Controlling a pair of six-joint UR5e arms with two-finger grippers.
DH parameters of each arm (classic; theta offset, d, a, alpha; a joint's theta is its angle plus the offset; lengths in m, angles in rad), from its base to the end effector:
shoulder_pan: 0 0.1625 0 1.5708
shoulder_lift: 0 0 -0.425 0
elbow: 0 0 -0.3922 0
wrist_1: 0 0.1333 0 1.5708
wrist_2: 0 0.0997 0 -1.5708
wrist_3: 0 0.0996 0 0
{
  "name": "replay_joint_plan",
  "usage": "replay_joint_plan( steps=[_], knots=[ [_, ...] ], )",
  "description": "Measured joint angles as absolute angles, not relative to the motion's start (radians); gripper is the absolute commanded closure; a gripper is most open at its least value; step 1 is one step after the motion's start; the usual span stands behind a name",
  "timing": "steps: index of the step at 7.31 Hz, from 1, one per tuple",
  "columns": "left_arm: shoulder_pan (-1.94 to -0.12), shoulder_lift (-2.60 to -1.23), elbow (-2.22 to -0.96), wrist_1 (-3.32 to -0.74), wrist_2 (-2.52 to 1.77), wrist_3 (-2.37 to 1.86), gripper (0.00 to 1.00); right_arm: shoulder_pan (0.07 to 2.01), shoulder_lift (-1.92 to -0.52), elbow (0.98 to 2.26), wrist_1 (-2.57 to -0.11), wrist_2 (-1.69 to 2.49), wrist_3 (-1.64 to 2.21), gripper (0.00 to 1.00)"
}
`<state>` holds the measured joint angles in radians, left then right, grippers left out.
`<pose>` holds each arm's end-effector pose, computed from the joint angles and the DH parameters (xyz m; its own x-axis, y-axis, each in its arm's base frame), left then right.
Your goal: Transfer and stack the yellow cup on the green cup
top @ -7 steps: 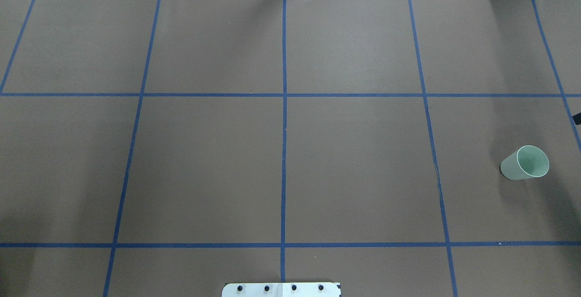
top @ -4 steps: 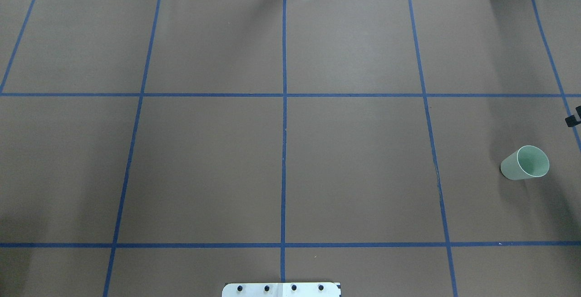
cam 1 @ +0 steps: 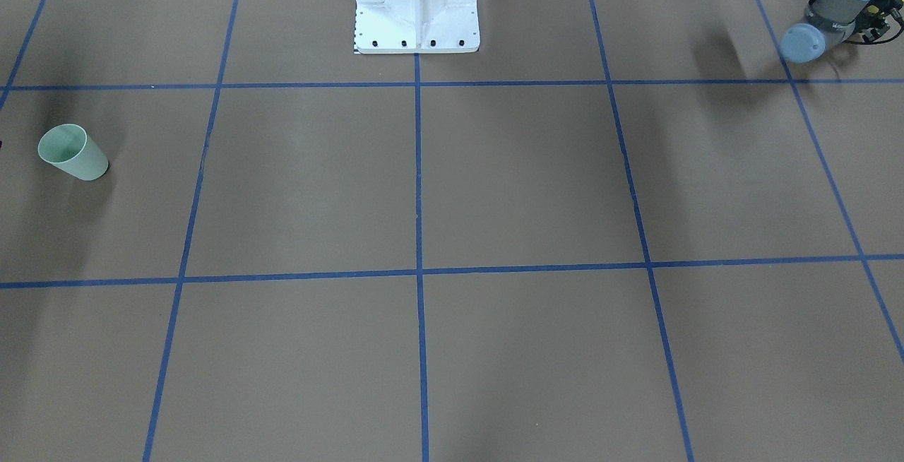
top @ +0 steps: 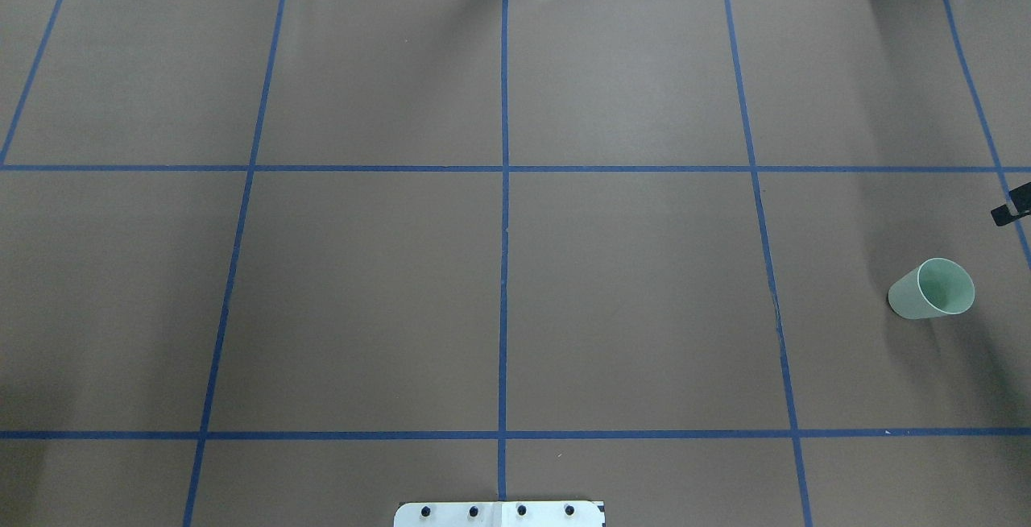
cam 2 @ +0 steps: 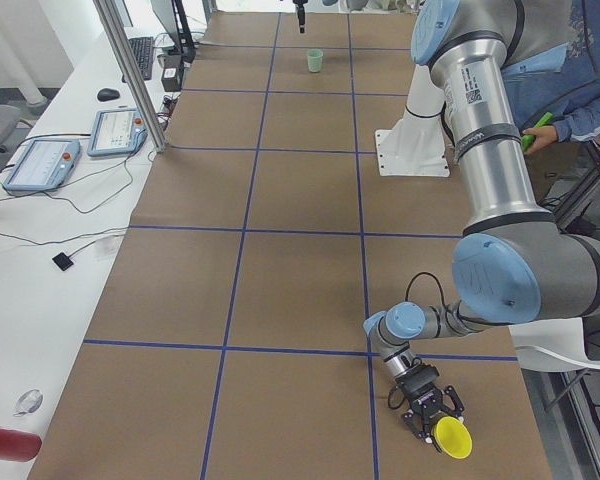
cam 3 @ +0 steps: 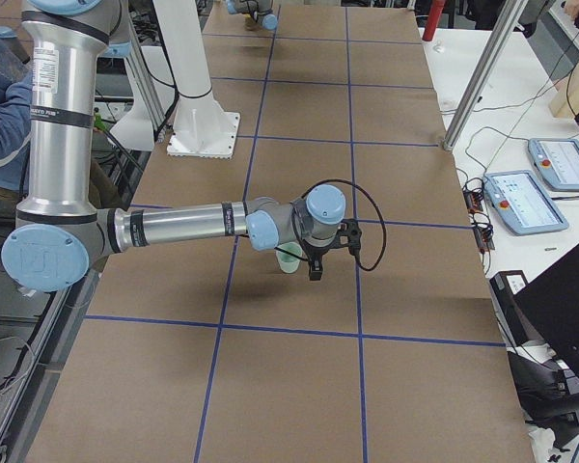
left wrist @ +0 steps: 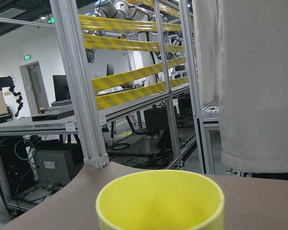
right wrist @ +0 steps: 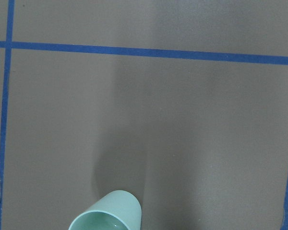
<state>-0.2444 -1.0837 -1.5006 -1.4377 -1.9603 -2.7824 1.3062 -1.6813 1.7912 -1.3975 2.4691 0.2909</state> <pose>0.1245 -0.1295 0.8800 -0.1663 -0.8511 0.4979 0.8615 0.1203 0.4933 -0.0658 -0.4546 0.5736 0.5933 -0.0924 0.7997 0.0845 0.9951 0.0523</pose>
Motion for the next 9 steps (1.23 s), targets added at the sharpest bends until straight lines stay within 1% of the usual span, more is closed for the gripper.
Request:
replay_joint_plan(
  steps=[1,4,5,7,8,9],
  knots=[
    [-0.244,-1.042,-1.545,-1.442,-1.946,-2.757,1.00,1.306,-1.680,1.795,-1.397,2.470,0.292,0.00],
    [-0.250,-0.916,-1.794,-1.435,-1.783,-2.698,1.00,1.305,-1.680,1.803,-1.397,2.471,0.292,0.00],
    [-0.259,-0.901,-1.846,-1.426,-1.681,-2.686,1.00,1.306,-1.680,1.805,-1.396,2.470,0.291,0.00],
    [-0.301,-0.910,-1.930,-1.406,-1.391,-2.657,1.00,1.307,-1.684,1.808,-1.396,2.467,0.290,0.00],
    [-0.360,-0.942,-1.989,-1.401,-1.266,-2.582,1.00,1.307,-1.688,1.806,-1.397,2.464,0.290,0.00],
    [-0.437,-1.017,-2.031,-1.395,-1.153,-2.460,1.00,1.307,-1.691,1.804,-1.397,2.464,0.290,0.00]
  ],
)
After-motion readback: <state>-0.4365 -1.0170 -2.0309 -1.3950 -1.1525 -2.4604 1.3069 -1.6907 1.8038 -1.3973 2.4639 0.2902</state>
